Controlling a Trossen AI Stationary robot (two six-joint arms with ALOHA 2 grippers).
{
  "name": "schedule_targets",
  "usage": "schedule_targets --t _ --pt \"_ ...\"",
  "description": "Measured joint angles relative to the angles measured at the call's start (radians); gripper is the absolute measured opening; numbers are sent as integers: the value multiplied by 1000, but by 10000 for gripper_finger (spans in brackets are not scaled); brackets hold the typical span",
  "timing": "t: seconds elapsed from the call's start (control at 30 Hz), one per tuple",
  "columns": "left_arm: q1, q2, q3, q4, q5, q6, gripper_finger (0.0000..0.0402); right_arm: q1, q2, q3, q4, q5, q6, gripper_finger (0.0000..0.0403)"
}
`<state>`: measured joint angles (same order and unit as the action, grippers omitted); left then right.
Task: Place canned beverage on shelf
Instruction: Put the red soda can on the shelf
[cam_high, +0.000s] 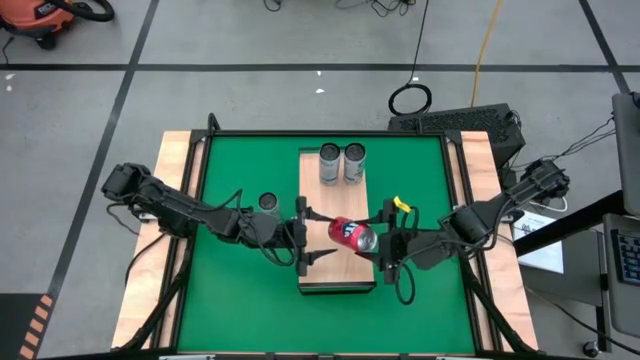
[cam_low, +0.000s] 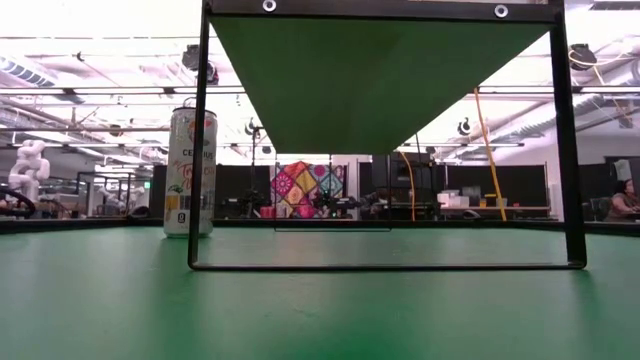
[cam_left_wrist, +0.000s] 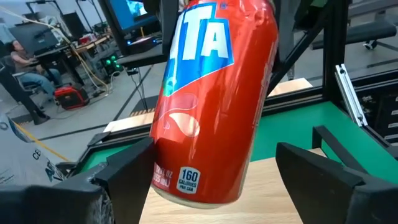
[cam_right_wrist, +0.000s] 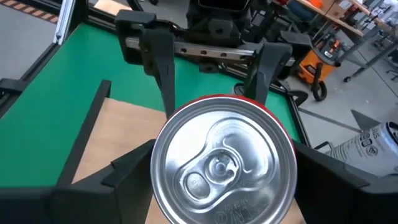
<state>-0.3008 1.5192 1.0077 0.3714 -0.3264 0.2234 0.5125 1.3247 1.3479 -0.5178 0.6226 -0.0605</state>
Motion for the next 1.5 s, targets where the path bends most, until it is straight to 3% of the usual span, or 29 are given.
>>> schedule_targets --t 0.3,0.47,0.7,0.97,1.3,1.5 --pt "1 -2 0 11 -2 0 329 -7 0 -1 71 -2 -34 295" --pt "0 -1 0 0 -70 40 329 -8 0 -1 79 2 -29 295" --pt "4 -1 0 5 -83 77 329 -8 0 -1 89 0 -15 295" --pt "32 -1 0 8 73 73 329 -40 0 0 116 -89 -14 295" --pt "33 -1 0 -11 70 74 326 -83 0 0 157 -149 -34 295" --pt "33 -1 0 -14 66 72 279 -109 0 0 178 -199 -34 295"
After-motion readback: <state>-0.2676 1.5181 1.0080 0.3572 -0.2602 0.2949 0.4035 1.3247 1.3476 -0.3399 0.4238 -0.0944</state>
